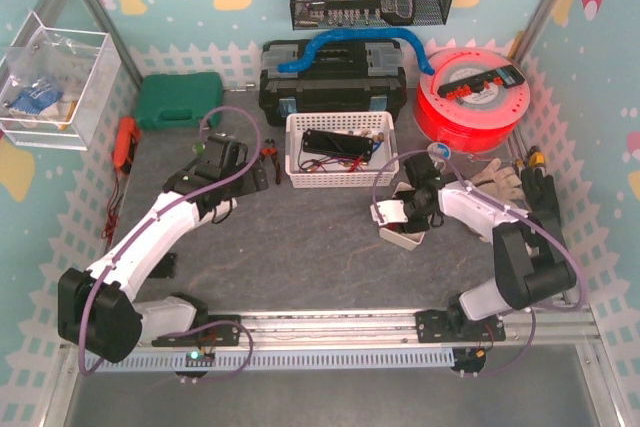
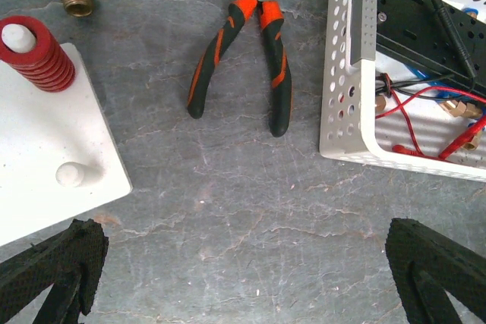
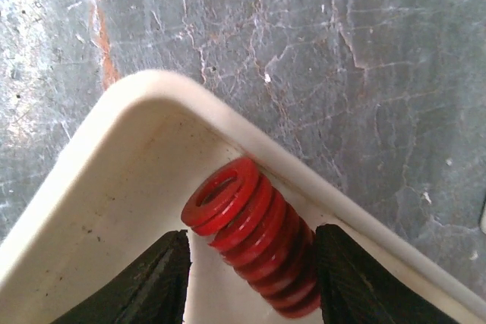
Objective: Install the large spring
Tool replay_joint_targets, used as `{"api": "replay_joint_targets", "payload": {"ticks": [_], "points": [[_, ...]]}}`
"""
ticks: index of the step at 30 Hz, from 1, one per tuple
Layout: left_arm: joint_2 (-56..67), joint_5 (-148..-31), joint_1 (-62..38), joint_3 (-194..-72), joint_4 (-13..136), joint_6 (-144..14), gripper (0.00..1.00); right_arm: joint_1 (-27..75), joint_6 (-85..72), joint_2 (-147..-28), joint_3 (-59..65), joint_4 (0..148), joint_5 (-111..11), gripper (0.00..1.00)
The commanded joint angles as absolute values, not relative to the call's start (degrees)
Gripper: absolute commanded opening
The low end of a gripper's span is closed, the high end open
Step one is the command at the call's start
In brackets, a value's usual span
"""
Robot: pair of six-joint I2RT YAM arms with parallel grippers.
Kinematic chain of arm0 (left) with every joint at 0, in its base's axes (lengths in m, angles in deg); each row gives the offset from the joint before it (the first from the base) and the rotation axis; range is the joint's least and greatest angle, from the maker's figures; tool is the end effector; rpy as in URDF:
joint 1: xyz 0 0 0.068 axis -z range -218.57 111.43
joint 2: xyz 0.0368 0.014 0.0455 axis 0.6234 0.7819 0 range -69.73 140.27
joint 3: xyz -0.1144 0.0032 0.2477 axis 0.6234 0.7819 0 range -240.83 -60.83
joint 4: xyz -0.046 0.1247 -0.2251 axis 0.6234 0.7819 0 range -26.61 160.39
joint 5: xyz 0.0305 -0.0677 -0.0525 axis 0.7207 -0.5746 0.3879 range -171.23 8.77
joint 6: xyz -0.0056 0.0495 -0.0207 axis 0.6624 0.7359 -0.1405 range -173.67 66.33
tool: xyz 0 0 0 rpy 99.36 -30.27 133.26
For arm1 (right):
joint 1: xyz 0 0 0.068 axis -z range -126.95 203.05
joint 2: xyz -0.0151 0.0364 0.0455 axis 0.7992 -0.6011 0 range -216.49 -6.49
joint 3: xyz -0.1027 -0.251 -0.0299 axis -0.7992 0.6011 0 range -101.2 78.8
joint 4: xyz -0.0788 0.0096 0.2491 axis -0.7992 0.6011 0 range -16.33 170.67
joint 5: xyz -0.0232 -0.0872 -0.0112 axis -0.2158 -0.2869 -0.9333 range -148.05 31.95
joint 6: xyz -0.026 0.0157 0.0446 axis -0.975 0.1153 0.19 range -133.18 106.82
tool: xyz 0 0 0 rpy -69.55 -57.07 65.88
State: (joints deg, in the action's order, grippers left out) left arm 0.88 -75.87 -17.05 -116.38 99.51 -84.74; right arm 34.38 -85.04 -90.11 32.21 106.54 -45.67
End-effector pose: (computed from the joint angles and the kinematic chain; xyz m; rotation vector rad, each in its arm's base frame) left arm 0.2367 -0.0898 0.2716 -0.2473 2.4678 -0.2829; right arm 0.2436 0.0904 0.1740 -1.9781 1.8857 0.0482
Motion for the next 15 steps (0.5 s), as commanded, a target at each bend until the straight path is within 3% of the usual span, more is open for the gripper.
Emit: {"api": "replay_joint_targets", "payload": {"ticks": [1,11,15], "points": [[-0.1,-75.3,-16.7,-115.6,99.1,-85.1,0.99,33.8,-87.6,-92.9,30.7,107.7,-46.6,0.48],[0.3,-74.8,-16.7,-116.1,99.1,-84.7,0.99,34.0,-85.2,-97.6,31.5,105.7,-50.7,0.41],[0.3,-74.6,-16.7,-116.3,99.0,-84.4,0.99,34.1,-85.2,-97.6,31.2,105.0,-50.0,0.32]]}}
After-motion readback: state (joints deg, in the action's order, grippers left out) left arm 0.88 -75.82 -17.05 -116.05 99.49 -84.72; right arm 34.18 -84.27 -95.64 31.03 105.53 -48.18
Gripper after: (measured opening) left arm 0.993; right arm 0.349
